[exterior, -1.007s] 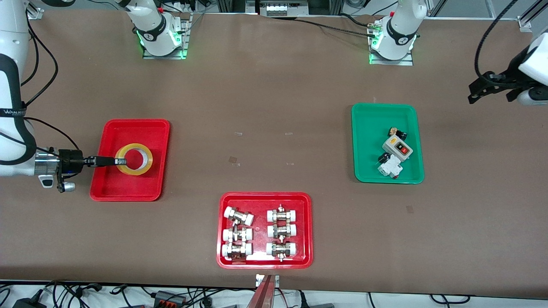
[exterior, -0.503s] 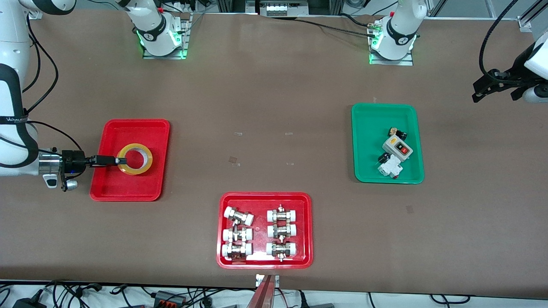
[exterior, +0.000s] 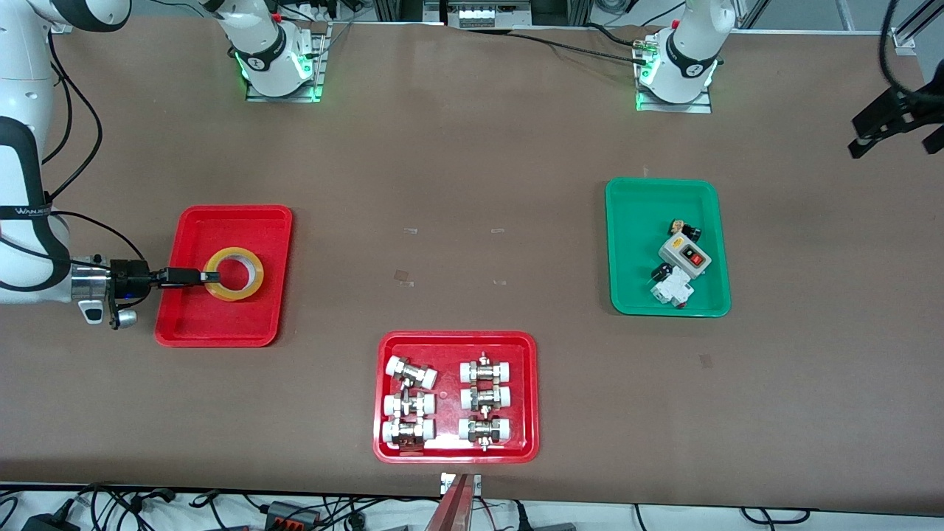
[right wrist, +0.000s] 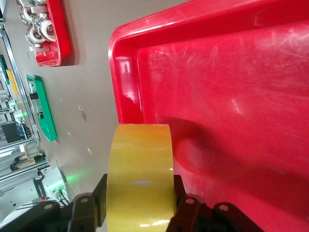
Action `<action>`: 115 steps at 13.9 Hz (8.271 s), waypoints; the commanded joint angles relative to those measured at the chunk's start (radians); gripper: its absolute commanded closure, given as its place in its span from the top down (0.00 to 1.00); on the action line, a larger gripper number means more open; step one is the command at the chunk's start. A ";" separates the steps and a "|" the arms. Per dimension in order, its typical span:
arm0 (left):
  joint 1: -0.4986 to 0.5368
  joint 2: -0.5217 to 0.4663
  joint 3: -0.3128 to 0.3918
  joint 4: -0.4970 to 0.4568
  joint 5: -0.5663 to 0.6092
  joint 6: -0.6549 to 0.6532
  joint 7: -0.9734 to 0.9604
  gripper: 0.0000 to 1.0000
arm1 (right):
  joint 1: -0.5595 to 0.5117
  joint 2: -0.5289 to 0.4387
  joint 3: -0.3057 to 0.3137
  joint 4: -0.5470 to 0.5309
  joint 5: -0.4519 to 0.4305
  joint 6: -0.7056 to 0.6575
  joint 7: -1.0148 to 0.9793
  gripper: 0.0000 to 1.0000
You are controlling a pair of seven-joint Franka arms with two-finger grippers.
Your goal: Left arm passes tape to right arm into tray
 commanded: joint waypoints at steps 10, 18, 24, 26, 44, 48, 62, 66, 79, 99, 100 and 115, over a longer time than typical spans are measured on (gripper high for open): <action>-0.015 0.141 -0.017 0.156 0.008 -0.082 0.022 1.00 | -0.009 0.001 0.018 0.053 -0.133 0.036 -0.013 1.00; 0.002 0.137 -0.015 0.137 -0.041 -0.084 0.029 1.00 | -0.019 0.007 0.027 0.044 -0.067 0.009 -0.016 1.00; 0.001 0.131 -0.015 0.114 -0.038 -0.076 0.029 1.00 | -0.010 0.018 0.027 0.022 -0.018 0.001 -0.048 1.00; 0.002 0.123 -0.015 0.110 -0.040 -0.074 0.029 1.00 | -0.013 0.041 0.029 0.018 -0.013 -0.005 -0.050 1.00; 0.002 0.068 -0.015 0.039 -0.038 -0.050 0.029 1.00 | 0.090 -0.078 0.021 0.031 -0.321 0.165 -0.110 1.00; 0.002 0.068 -0.015 0.039 -0.038 -0.051 0.029 1.00 | 0.137 -0.157 0.018 0.065 -0.441 0.164 -0.062 1.00; 0.004 0.069 -0.015 0.035 -0.040 -0.051 0.029 1.00 | 0.272 -0.264 0.021 0.407 -0.637 -0.247 0.674 1.00; 0.004 0.069 -0.015 0.033 -0.040 -0.051 0.029 1.00 | 0.274 -0.269 0.021 0.500 -0.720 -0.255 0.674 1.00; 0.005 0.069 -0.015 0.030 -0.040 -0.051 0.029 1.00 | 0.274 -0.581 0.020 0.095 -0.756 0.030 0.657 1.00; 0.005 0.068 -0.015 0.030 -0.038 -0.051 0.029 1.00 | 0.266 -0.779 0.017 -0.160 -0.736 0.035 0.628 1.00; 0.005 0.068 -0.015 0.030 -0.038 -0.051 0.029 1.00 | 0.263 -0.779 0.018 -0.160 -0.736 0.033 0.628 1.00; 0.005 0.068 -0.015 0.028 -0.038 -0.051 0.029 1.00 | 0.255 -0.787 0.024 -0.160 -0.736 -0.007 0.616 1.00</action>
